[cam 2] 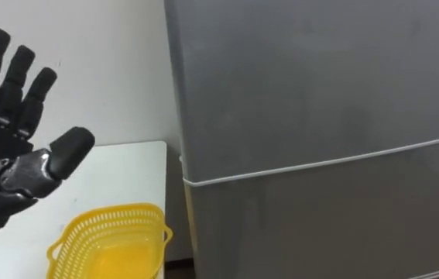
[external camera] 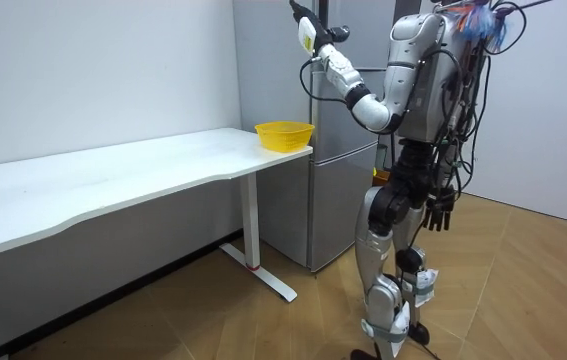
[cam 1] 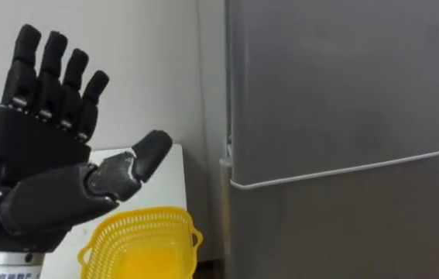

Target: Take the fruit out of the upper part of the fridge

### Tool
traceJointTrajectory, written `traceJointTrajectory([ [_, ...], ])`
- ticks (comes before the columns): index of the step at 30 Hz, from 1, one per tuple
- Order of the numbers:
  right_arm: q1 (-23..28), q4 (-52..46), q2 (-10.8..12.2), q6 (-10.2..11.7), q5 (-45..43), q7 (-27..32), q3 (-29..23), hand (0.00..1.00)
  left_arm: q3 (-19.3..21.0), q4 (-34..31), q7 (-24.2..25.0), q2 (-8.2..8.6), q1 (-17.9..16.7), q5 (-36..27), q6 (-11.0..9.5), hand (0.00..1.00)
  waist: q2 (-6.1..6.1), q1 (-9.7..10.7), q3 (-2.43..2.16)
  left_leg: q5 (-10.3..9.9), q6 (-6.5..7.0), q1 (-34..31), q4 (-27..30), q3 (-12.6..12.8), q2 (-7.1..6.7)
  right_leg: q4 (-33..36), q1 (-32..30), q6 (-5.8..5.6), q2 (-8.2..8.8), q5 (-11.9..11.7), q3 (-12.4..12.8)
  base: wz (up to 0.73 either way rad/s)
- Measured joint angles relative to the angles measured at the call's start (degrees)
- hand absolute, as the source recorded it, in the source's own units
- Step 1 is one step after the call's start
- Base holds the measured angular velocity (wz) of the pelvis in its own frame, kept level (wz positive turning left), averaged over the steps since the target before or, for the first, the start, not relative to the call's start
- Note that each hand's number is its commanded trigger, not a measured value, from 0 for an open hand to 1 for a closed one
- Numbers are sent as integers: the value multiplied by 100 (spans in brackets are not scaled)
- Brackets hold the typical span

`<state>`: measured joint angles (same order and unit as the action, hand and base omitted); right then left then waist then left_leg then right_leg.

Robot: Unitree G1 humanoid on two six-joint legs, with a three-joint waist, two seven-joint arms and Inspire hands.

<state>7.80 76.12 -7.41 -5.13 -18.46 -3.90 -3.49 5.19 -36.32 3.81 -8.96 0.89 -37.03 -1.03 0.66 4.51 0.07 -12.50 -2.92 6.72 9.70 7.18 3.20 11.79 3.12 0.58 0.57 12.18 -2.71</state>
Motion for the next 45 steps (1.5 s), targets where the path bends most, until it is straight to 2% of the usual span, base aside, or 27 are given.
traceJointTrajectory([
  [2, -26, 12, 0, -1, 0, 2, 1, 0, -86, 1, 79, -26, 4, 10, 51, 0, 9, -2, -2, 0, 0, 3, 0, 12, 0, 3, 0, -1, 0, -1, 10, 0],
  [5, -100, 34, -2, -3, 16, 5, 15, 0, -307, 6, 154, -138, 5, 117, 115, 0, 7, 10, 20, 0, 0, 3, 0, 18, 0, 0, 3, -7, 0, -4, 20, 0],
  [7, -141, 30, -3, -24, 14, 1, 4, 0, -441, 35, 196, -152, 5, 176, 158, 0, 33, 52, 31, 0, 1, -2, 1, 20, -1, -3, 2, -12, 0, -7, 21, 0],
  [11, -251, 19, -3, -89, -6, -64, 0, 0, -640, 158, 397, -181, 4, 188, 372, 0, 79, 173, 37, 12, 18, -2, -3, 51, -1, -5, -10, -13, -1, -8, 32, 0],
  [15, -267, 20, -8, -124, -11, -70, 0, 0, -877, 176, 636, -182, 5, 657, 573, 0, 89, 237, 33, 12, 18, -3, -4, 61, -1, -19, -13, -12, -2, -8, 48, -2],
  [23, -289, 27, -29, -125, -11, -108, 0, 0, -981, 188, 939, -178, 5, 1030, 597, 0, 110, 305, 20, 12, 18, 7, -4, 102, 0, -20, -21, -12, -7, -8, 89, -2],
  [32, -337, 62, -72, -151, -29, -126, 0, 0, -981, 213, 972, -163, 4, 1044, 626, 0, 168, 301, 18, 12, 18, 6, -4, 158, 1, -13, -30, -17, -4, -11, 97, 0],
  [45, -385, 70, -153, -249, -254, -204, 0, 0, -970, 259, 1038, -115, 4, 1176, 653, 0, 171, 302, 16, 12, 18, 6, -4, 160, 1, -9, -29, -20, -3, -16, 93, 0],
])
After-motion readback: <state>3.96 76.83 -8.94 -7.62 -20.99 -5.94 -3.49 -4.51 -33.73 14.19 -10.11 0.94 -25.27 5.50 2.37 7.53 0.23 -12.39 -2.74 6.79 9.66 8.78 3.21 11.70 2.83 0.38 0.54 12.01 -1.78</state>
